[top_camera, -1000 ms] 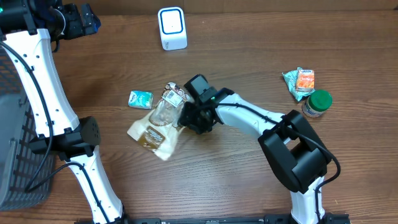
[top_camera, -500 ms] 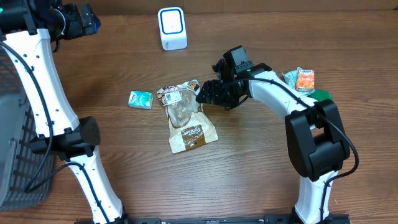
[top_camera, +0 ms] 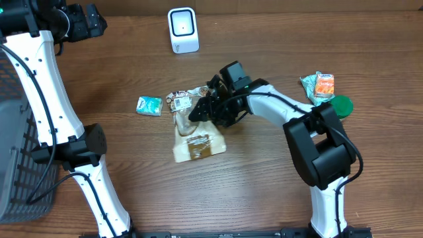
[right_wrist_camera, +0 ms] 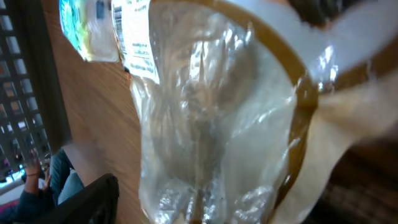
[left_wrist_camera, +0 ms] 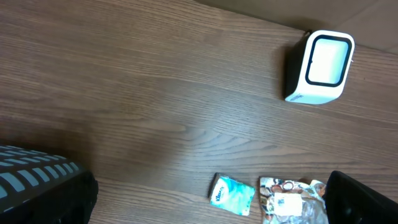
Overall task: Scan the item barcode
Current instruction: 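Reach the right gripper to the clear-and-brown nut bag and grasp it, then lift the nut bag and hold it under the white scanner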
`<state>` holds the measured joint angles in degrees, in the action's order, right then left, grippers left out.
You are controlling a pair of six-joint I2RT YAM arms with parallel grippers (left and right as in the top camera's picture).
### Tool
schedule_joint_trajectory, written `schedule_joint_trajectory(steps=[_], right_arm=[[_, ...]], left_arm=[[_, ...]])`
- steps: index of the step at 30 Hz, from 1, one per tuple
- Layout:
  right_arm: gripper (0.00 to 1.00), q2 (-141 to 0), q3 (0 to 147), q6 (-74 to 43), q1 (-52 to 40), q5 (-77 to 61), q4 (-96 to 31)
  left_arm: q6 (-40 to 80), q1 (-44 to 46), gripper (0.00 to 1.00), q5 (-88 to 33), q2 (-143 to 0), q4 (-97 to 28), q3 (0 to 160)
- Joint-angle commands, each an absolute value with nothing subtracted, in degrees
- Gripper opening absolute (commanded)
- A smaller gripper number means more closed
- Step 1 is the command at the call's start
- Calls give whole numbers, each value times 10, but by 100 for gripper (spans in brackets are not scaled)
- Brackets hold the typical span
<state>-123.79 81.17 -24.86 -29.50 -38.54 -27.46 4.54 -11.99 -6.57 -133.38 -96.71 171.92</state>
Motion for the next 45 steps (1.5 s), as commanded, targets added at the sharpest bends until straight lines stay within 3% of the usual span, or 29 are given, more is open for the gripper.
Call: schedule_joint_trajectory(steps=[1, 6, 12, 22, 32, 45], right_arm=[[66, -1290, 806, -321, -317, -340, -238], [40, -1334, 806, -407, -319, -331, -182], [5, -1343, 809, -420, -300, -365, -154], [4, -1299, 809, -370, -240, -464, -177], [4, -1052, 809, -217, -234, -477, -251], [4, -962, 809, -240, -180, -567, -239]], left_arm=[[53, -116, 99, -62, -1315, -968, 1729], [53, -116, 99, -62, -1315, -968, 1729], [53, -116, 100, -62, -1315, -968, 1729], [53, -116, 100, -62, -1315, -968, 1729], [53, -116, 99, -62, -1315, -968, 1729], [53, -116, 99, -62, -1315, -968, 1729]])
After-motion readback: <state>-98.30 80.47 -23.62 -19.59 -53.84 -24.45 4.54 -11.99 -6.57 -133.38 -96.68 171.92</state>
